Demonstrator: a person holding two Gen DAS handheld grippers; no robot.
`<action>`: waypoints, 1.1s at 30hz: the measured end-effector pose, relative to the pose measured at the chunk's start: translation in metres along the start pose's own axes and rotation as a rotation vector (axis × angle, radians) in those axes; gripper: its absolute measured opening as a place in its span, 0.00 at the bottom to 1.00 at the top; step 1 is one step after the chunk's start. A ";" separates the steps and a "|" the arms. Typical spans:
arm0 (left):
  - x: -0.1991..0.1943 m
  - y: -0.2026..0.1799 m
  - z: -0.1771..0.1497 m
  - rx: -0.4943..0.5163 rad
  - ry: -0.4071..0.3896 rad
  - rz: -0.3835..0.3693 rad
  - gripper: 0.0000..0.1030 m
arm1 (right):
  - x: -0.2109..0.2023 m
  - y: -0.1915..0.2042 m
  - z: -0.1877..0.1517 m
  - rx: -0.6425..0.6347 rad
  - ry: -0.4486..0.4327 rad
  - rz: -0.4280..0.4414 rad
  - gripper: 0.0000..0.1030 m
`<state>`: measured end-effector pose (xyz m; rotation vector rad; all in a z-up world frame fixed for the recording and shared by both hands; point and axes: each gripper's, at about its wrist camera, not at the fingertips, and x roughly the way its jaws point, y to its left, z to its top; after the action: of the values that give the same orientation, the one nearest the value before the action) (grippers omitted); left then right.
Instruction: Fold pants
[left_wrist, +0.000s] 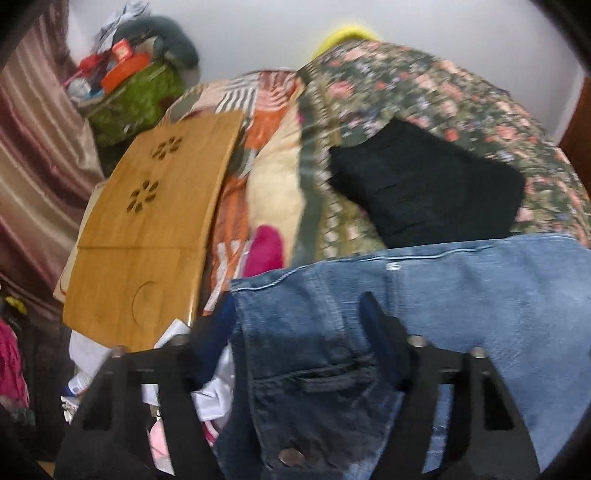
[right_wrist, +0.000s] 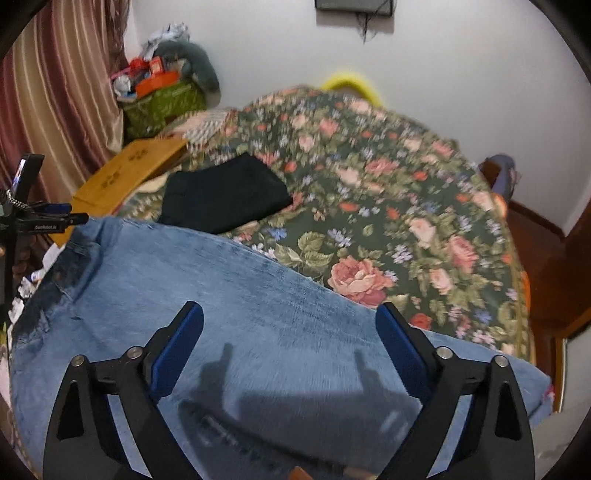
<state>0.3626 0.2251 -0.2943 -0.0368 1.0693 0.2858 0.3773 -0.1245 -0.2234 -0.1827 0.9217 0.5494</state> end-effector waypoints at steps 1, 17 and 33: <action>0.007 0.006 -0.001 -0.019 0.007 0.006 0.62 | 0.007 -0.002 0.003 0.003 0.016 0.009 0.88; 0.055 0.022 0.006 -0.115 0.092 -0.054 0.43 | 0.078 -0.009 0.010 -0.081 0.165 0.118 0.64; -0.014 0.021 0.011 -0.111 0.037 -0.162 0.03 | 0.034 0.016 0.016 -0.097 0.072 0.079 0.05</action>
<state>0.3610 0.2442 -0.2749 -0.2277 1.0801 0.1988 0.3961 -0.0920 -0.2392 -0.2559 0.9757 0.6654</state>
